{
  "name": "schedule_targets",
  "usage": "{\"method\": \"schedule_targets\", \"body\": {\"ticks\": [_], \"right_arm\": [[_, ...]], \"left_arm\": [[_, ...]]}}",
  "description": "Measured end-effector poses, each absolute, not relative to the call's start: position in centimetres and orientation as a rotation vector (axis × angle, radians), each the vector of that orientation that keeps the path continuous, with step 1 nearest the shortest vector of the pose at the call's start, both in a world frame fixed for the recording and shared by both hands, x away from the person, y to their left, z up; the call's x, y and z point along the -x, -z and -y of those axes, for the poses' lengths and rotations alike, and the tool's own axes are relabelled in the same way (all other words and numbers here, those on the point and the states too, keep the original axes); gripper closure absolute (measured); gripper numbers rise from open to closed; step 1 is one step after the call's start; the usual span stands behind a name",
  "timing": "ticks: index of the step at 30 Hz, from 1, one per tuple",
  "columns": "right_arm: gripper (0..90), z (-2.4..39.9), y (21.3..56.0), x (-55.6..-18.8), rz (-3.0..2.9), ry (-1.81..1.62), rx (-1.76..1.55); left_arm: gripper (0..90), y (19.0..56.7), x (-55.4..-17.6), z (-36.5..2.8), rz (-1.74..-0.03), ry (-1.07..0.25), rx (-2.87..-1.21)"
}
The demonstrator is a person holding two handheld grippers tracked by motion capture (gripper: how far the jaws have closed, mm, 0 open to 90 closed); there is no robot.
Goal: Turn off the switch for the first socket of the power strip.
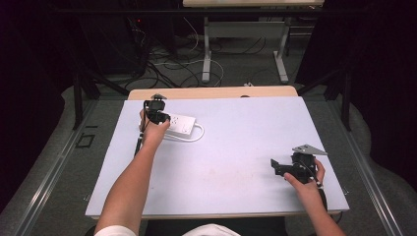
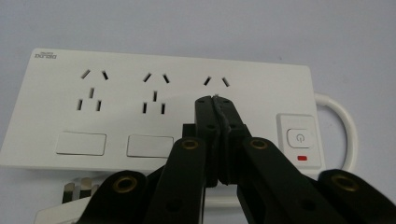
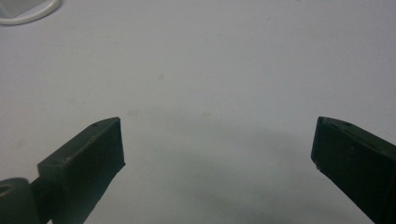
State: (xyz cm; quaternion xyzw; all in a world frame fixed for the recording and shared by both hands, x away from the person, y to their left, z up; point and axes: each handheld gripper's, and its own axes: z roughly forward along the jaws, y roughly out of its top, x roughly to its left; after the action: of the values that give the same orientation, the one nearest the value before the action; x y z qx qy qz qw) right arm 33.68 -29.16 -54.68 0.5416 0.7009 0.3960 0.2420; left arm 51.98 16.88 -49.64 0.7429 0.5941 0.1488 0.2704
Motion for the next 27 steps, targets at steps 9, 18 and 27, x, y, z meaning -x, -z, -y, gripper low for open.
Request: {"method": "schedule_targets", "body": {"ticks": [9,18,27], "right_arm": [[2.3,29.2,54.6,-33.6,-1.916,-1.084,-1.484],[2.5,29.2,54.6,-33.6,-1.918,-1.082,-1.481],[2.6,29.2,54.7,-33.7,-1.919,-1.085,-1.483]], "left_arm": [[90.0,50.3,-52.1,-16.7,-1.614,-0.389,-2.032],[90.0,50.8,-52.2,-17.0,-1.635,-0.385,-2.030],[90.0,51.4,-52.2,-17.4,-1.656,-0.369,-2.031]]}}
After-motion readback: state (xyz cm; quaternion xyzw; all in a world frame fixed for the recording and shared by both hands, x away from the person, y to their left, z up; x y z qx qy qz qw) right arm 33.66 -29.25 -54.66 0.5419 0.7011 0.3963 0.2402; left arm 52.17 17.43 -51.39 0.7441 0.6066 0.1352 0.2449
